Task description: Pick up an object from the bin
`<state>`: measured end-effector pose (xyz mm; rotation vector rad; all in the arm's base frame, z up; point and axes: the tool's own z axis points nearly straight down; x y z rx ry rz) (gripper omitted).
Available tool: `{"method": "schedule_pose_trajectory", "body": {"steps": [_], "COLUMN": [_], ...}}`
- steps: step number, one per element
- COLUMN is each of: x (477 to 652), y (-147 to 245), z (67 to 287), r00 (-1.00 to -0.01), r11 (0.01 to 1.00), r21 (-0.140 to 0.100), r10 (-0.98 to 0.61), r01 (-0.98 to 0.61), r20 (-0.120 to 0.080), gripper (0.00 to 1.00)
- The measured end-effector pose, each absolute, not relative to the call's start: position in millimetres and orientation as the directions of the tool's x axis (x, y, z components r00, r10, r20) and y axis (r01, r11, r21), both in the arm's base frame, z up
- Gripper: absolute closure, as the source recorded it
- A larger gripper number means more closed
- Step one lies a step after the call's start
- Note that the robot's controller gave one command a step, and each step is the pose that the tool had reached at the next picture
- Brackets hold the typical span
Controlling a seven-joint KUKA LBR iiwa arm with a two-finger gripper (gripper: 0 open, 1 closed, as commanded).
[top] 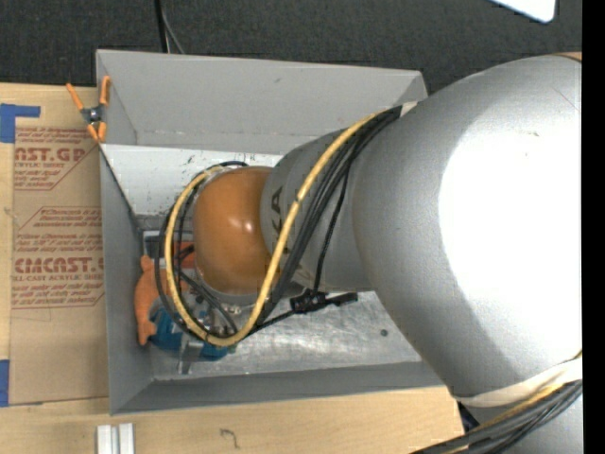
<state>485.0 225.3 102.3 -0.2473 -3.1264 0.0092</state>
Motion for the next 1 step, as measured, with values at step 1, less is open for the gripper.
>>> {"method": "schedule_pose_trajectory", "body": {"steps": [1], "x": [485.1], "y": [226.4], "z": [112.6], "r00": [-0.988], "r11": [0.988], "r21": [-0.004], "r10": [0.156], "r01": [0.156], "r20": [0.004], "gripper": [1.0]}}
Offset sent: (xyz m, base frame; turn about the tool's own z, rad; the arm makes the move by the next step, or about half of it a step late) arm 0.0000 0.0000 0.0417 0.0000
